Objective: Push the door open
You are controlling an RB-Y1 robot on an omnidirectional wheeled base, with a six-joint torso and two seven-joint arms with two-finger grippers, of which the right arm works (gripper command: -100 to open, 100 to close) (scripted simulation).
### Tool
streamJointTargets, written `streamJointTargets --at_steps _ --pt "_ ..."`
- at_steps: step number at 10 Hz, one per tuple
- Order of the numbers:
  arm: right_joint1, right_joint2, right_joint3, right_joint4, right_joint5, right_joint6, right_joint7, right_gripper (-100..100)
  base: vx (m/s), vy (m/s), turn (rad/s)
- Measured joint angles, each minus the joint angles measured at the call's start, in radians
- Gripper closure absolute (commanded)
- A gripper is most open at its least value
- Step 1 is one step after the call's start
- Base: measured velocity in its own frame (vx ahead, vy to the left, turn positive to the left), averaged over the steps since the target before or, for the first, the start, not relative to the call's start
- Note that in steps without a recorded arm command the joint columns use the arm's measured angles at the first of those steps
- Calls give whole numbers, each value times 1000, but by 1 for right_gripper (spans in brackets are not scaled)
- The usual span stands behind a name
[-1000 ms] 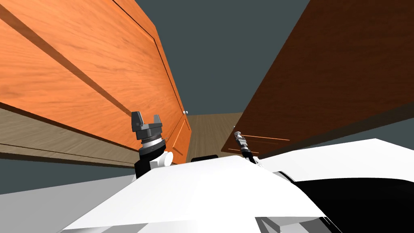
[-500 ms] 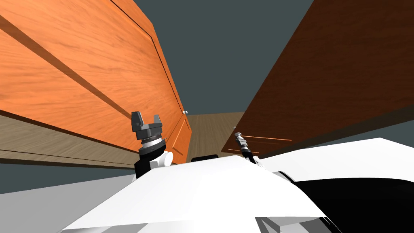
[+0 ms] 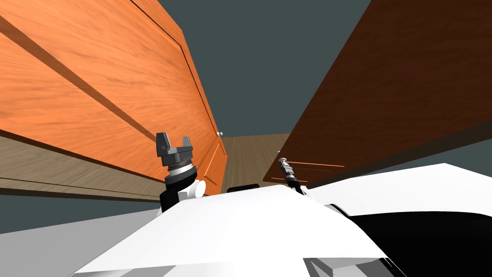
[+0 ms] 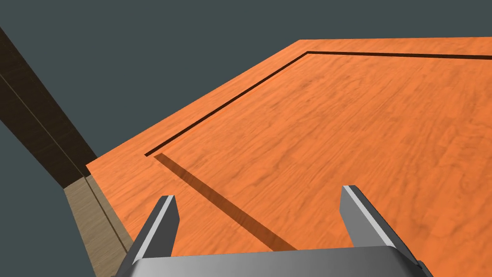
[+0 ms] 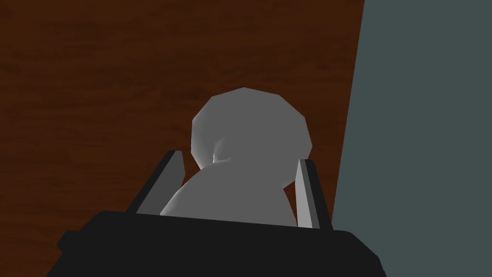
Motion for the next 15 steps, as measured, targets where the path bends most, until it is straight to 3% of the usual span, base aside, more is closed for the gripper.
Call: streamJointTargets --at_steps 4,7,15 --pt "0 14 -3 -19 -17 9 -87 100 33 -19 -8" --pt "-23 27 -2 6 -30 0 -171 100 35 -23 -4" --pt "-36 56 -7 -10 -64 12 -349 100 34 -18 -11"
